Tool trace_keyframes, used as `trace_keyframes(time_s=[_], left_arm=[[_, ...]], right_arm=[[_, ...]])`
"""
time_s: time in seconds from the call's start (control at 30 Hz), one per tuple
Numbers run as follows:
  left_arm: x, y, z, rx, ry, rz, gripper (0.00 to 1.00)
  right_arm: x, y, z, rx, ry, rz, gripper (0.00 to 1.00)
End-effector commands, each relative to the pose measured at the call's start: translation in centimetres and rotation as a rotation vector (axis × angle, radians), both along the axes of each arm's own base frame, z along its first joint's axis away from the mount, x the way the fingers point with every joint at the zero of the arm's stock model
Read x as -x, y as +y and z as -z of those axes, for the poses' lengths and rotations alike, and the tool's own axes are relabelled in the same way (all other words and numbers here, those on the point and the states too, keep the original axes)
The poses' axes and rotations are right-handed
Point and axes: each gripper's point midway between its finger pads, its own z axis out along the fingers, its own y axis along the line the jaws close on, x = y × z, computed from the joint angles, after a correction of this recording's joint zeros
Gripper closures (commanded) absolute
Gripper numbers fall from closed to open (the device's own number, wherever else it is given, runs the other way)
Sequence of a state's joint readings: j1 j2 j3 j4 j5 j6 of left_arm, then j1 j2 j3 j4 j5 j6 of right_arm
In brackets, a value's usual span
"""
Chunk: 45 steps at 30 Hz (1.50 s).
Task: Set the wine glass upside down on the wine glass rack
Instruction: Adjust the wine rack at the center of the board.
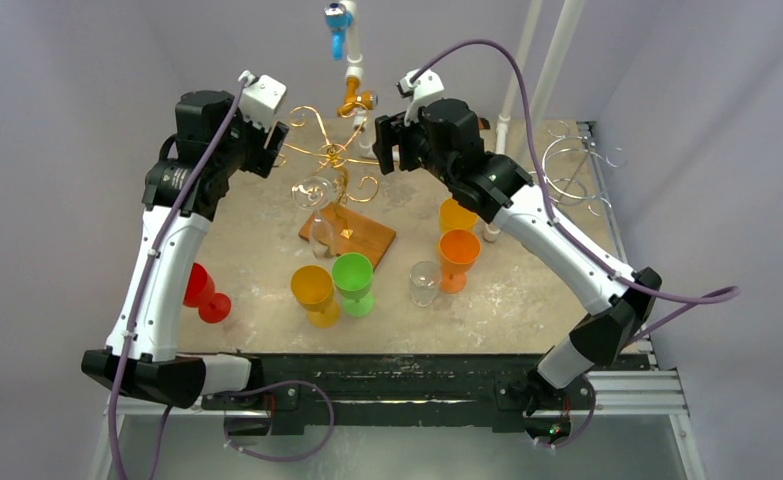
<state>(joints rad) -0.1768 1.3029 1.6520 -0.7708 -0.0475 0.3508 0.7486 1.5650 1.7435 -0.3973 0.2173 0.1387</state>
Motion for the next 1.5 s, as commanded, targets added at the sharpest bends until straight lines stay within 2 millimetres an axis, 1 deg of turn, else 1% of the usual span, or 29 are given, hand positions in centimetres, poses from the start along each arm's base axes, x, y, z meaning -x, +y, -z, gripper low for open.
trace_keyframes(time_s=[0.0,0.1,0.2,0.23,0.33,0.47,0.53,0.63,0.83,0.9,1.2,1.3,1.47], left_arm=[[-0.3,-0.1,1.3,0.016,0.034,-0.012,0.35],[-0.6,0.0,1.8,0.013,0.038,-0.014,0.38],[-1.1,0.2,2.2,0.007,0.037,-0.024,0.39],[-1.3,0.2,2.3,0.005,0.035,-0.025,0.39],[-1.8,0.2,2.3,0.001,0.014,-0.029,0.39],[-2.6,0.4,2.4,-0.011,0.002,-0.038,0.39],[-3.0,0.4,2.4,-0.015,-0.004,-0.041,0.39],[-3.4,0.4,2.4,-0.015,-0.013,-0.043,0.39],[-4.3,0.3,2.6,-0.014,-0.019,-0.049,0.39],[-4.5,0.3,2.7,-0.013,-0.019,-0.052,0.39],[-5.0,0.1,2.2,-0.006,-0.032,-0.05,0.39],[-5.3,0.1,2.1,-0.007,-0.034,-0.048,0.39],[-5.9,0.1,2.2,-0.015,-0.033,-0.048,0.39]], right_arm=[[-0.5,-0.1,-1.4,-0.039,-0.021,-0.002,0.24],[-0.9,0.2,-0.8,-0.033,-0.013,-0.006,0.27],[-1.0,0.5,0.1,-0.027,0.0,-0.015,0.31],[-0.9,0.6,0.4,-0.026,0.005,-0.022,0.35],[-0.8,0.8,1.4,-0.022,0.019,-0.032,0.41],[-0.5,0.7,2.6,-0.021,0.038,-0.037,0.55],[-0.4,0.4,3.2,-0.011,0.042,-0.023,0.58],[-0.1,0.4,3.7,-0.017,0.051,-0.03,0.63],[1.0,0.3,4.5,-0.047,0.065,-0.041,0.65],[1.6,0.7,4.7,-0.056,0.072,-0.053,0.65],[4.8,4.3,5.5,-0.069,0.1,-0.127,0.65],[5.3,4.9,5.9,-0.072,0.115,-0.132,0.65],[6.0,5.3,6.5,-0.081,0.135,-0.145,0.65]])
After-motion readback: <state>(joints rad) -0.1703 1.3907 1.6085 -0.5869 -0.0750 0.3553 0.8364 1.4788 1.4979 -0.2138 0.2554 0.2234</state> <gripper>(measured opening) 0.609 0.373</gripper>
